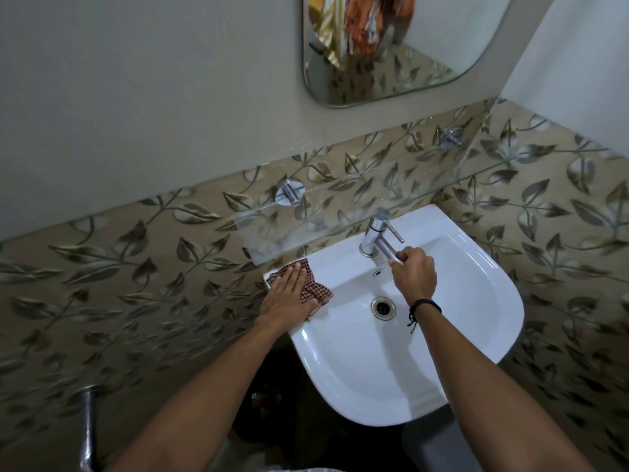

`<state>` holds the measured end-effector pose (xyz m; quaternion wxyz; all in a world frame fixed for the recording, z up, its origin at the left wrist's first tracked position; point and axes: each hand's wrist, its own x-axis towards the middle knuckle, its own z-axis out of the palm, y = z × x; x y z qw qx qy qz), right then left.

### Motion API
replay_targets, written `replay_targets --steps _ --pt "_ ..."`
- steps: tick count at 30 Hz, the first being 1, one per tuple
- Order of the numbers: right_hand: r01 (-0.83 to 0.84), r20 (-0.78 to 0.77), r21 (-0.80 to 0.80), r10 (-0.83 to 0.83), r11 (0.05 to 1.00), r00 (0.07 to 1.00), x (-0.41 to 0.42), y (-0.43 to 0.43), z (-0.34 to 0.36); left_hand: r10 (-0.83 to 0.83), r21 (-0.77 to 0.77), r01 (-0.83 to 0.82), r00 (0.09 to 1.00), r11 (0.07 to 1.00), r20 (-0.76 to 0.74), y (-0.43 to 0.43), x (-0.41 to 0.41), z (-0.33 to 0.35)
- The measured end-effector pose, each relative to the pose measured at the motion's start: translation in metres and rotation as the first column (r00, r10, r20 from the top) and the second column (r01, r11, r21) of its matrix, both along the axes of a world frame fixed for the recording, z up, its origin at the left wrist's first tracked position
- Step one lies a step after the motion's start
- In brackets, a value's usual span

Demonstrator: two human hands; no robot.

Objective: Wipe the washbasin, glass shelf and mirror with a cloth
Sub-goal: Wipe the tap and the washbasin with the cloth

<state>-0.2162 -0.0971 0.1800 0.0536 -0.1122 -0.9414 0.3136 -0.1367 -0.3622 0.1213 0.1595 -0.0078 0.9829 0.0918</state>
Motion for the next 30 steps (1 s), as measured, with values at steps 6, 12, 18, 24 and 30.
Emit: replay_targets --steps 6,12,18,24,30 --pt "0.008 0.038 -0.028 -0.007 1.000 0.999 0.001 0.008 -0.007 -0.025 -0.075 0.022 0.999 0.997 -0.040 0.000 0.027 -0.005" --pt "0.020 0.067 -0.025 -0.018 1.000 0.998 0.004 0.006 -0.001 -0.040 -0.040 0.038 0.998 0.998 -0.050 -0.007 0.008 0.000" --pt "0.020 0.063 -0.010 -0.019 1.000 0.998 0.008 0.001 0.005 -0.021 0.009 0.022 0.997 1.000 -0.078 -0.016 0.016 -0.004" --pt "0.045 0.079 0.007 -0.045 0.999 0.996 0.006 -0.003 0.011 -0.005 0.014 0.007 0.994 1.000 -0.110 -0.012 0.026 -0.008" --pt "0.071 0.097 0.044 -0.075 0.997 0.992 0.005 -0.006 0.010 -0.041 -0.018 0.039 0.991 0.999 -0.130 -0.021 0.012 -0.003"
